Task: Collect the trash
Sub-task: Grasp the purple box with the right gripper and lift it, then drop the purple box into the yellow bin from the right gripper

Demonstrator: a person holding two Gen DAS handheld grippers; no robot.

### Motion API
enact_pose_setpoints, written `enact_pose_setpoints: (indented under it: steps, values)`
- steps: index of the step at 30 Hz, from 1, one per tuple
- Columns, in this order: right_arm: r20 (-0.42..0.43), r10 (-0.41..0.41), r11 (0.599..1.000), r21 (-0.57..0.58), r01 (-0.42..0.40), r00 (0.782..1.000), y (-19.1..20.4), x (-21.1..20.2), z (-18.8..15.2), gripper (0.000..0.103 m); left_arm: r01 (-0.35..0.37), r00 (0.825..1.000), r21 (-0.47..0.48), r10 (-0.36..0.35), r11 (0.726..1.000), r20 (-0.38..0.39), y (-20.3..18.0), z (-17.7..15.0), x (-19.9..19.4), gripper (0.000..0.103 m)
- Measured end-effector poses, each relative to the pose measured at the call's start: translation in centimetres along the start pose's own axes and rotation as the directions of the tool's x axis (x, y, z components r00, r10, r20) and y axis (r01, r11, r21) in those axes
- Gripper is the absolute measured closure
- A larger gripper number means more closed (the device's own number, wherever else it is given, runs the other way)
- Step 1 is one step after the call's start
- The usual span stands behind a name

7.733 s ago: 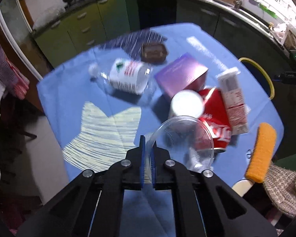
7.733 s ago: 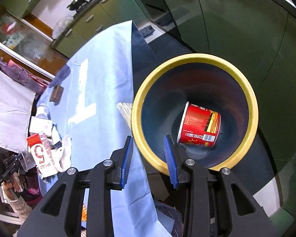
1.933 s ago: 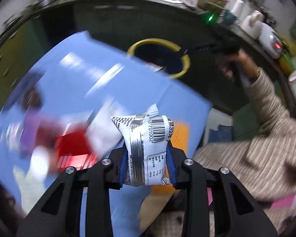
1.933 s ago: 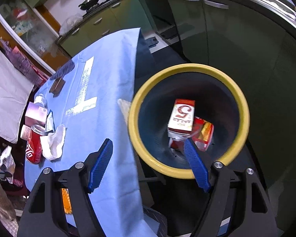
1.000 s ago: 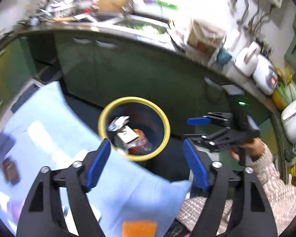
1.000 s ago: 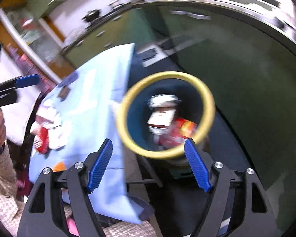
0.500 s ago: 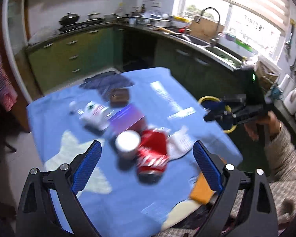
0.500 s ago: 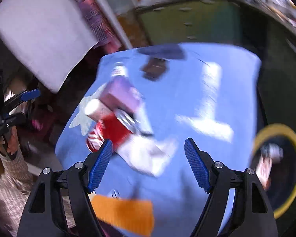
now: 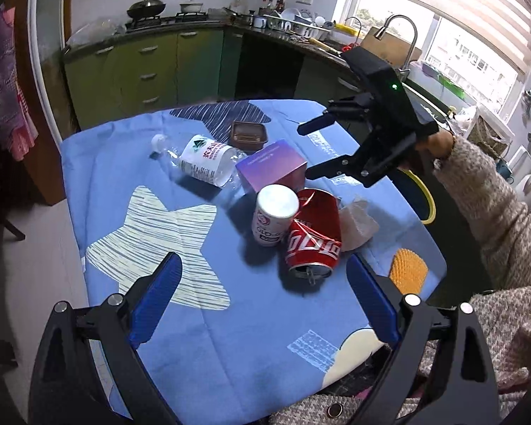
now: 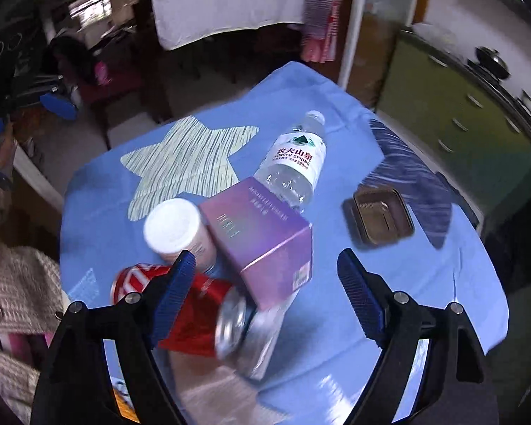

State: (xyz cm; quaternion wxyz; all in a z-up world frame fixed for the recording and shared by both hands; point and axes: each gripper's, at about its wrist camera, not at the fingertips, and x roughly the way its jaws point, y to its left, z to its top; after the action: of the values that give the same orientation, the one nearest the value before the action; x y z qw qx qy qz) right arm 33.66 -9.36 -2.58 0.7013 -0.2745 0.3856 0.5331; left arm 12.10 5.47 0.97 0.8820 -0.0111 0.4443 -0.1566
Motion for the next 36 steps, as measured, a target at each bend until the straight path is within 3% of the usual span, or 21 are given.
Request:
enact_pose_setpoints:
  steps: [8,14,19,25,31,34,36]
  values:
    - [-0.020,0.076,0.993,-0.084,-0.078,0.997,-1.0,3.0,0.7,0.029,0.007,1.000,-0.018,-0.007,1.000,-0.001,0.4,0.6,0.8,0.013]
    - [0.001,0.157,0.985,-0.078,-0.156,0.988,-1.6,4.0,0.4,0.032,-0.002,1.000,-0.013,0.002,1.000,-0.010,0.2,1.1,1.6,0.012]
    - [0.047,0.196,0.980,-0.027,-0.195,0.979,-2.2,4.1,-0.2,0.042,-0.009,1.000,-0.014,0.009,1.000,-0.025,0.1,1.2,2.2,0.012]
    - [0.097,0.135,0.989,0.048,-0.141,0.986,-2.6,1.4,-0.5,0.044,-0.019,0.999,-0.005,0.018,1.000,-0.029,-0.2,0.9,2.1,0.012]
    - [0.186,0.054,0.989,0.127,-0.078,0.981,-2.1,-5.0,-1.3,0.045,-0.017,1.000,0.006,0.017,1.000,-0.012,-0.8,0.1,1.0,0.011]
    - [0.203,-0.040,0.982,0.187,0.001,0.978,-1.8,-9.2,-3.4,0.045,-0.020,1.000,0.016,0.020,1.000,-0.002,-1.3,-0.3,0.6,0.011]
    - [0.187,-0.144,0.960,0.264,0.092,0.972,-2.4,-12.5,-6.3,0.045,-0.016,1.000,0.017,0.016,1.000,0.002,-1.5,-0.4,0.5,0.011]
